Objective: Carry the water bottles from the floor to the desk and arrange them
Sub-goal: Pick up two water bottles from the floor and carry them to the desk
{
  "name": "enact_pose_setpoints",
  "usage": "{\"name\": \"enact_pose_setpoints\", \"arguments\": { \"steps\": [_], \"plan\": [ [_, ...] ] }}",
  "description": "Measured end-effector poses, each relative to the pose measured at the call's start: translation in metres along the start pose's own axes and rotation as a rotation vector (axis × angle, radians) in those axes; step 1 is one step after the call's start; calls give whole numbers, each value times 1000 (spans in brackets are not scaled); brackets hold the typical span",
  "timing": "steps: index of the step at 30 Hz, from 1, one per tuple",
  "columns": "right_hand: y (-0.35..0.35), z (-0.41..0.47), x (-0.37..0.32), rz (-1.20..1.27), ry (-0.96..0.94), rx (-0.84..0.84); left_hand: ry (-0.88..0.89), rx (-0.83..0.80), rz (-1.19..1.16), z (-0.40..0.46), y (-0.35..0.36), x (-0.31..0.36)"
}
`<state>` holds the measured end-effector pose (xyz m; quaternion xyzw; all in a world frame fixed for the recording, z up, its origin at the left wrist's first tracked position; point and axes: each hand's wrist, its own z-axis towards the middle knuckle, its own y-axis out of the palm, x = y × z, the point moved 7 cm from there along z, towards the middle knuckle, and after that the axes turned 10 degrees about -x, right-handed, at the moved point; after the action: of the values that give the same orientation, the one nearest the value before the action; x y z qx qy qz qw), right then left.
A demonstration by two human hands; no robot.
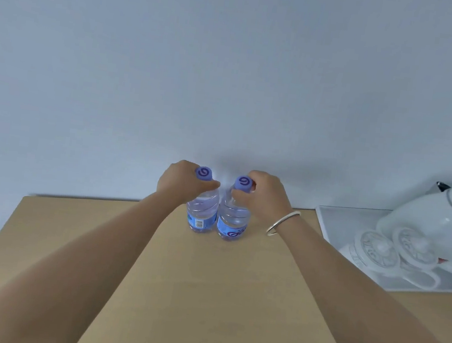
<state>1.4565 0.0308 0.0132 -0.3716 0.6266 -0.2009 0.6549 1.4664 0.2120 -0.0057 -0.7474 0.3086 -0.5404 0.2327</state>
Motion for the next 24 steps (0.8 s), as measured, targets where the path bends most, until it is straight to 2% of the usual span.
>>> {"name": "enact_pose_setpoints", "arguments": {
  "steps": [4, 10, 14, 20, 24],
  "plan": [
    [5, -4, -1, -61, 37, -31, 45, -1, 9, 3, 6, 1],
    [9, -13, -4, -68, 94, 52, 61, 2, -2, -15, 16, -8],
    [16, -22, -4, -128, 114, 47, 84, -10, 17, -31, 18, -18],
    [31, -52, 20, -256, 244, -47, 3, 22, 296, -59, 17, -9],
    [26, -83, 39, -236, 334, -22, 122, -56, 431, -85, 43, 33]
  ]
}}
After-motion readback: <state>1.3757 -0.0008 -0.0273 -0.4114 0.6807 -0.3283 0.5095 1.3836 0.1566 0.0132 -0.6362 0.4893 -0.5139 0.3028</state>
